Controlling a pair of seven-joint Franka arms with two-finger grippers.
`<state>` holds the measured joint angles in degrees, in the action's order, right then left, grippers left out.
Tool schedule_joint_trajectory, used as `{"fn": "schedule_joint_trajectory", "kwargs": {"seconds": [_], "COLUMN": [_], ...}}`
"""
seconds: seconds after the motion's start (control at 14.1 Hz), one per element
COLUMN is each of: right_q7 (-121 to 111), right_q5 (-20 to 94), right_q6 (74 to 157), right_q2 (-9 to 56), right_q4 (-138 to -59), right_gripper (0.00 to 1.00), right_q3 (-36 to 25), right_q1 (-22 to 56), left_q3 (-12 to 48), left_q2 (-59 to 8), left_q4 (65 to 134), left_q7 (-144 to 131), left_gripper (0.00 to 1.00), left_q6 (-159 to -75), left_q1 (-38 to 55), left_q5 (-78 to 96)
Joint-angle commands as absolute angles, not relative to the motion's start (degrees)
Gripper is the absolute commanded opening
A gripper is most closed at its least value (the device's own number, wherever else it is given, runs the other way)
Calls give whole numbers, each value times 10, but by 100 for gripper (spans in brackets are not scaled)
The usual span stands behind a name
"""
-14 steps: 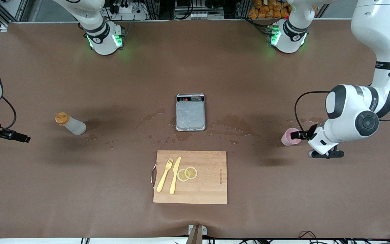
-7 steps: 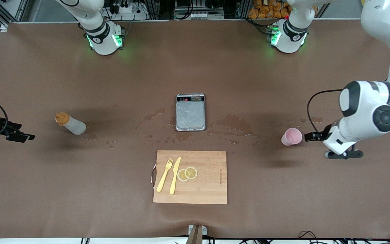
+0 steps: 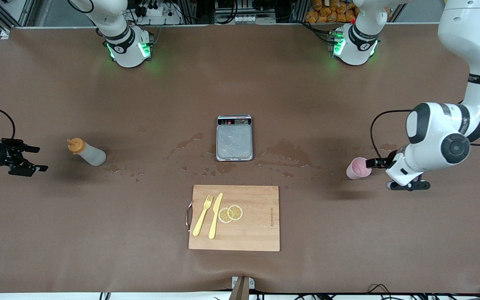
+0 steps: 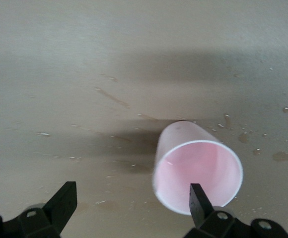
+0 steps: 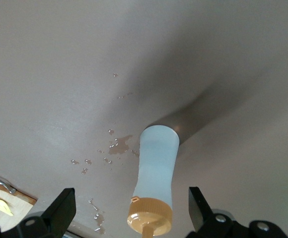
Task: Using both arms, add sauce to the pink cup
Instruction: 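Lift the pink cup with the left gripper while the right gripper grasps the bottle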
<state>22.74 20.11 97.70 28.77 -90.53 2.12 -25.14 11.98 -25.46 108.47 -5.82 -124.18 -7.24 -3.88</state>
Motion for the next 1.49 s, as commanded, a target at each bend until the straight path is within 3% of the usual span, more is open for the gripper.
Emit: {"fn": "schedule_joint_trajectory", "kwargs": {"seconds": [0.0, 0.35, 0.43, 0.5, 1.06, 1.42], "right_q7": [252, 255, 257, 264, 345, 344], "right_q5": [251, 363, 375, 380, 430, 444], "right_q6": [936, 832, 827, 824, 810, 767], "right_q2": [326, 429, 438, 444, 516, 555], "right_q4": [-882, -827, -827, -827, -826, -809], "right_gripper": [100, 100, 100, 100, 100, 100], "right_q3": [32, 32, 32, 32, 33, 34], "right_q1": [-282, -340, -348, -350, -373, -377], "left_q3": [123, 123, 123, 123, 123, 126], "left_q2": [-272, -305, -306, -306, -301, -268], "left_q4": [1083, 1077, 1077, 1077, 1073, 1029], "left_q7": [-65, -63, -63, -61, -56, -64], "left_gripper": [100, 100, 55, 1, 0, 0], "left_q6": [-1259, -1288, -1288, -1288, -1288, -1258], "left_q1": [-65, -63, -64, -66, -70, -69], "left_q5": [-52, -52, -52, -52, -53, -47]}}
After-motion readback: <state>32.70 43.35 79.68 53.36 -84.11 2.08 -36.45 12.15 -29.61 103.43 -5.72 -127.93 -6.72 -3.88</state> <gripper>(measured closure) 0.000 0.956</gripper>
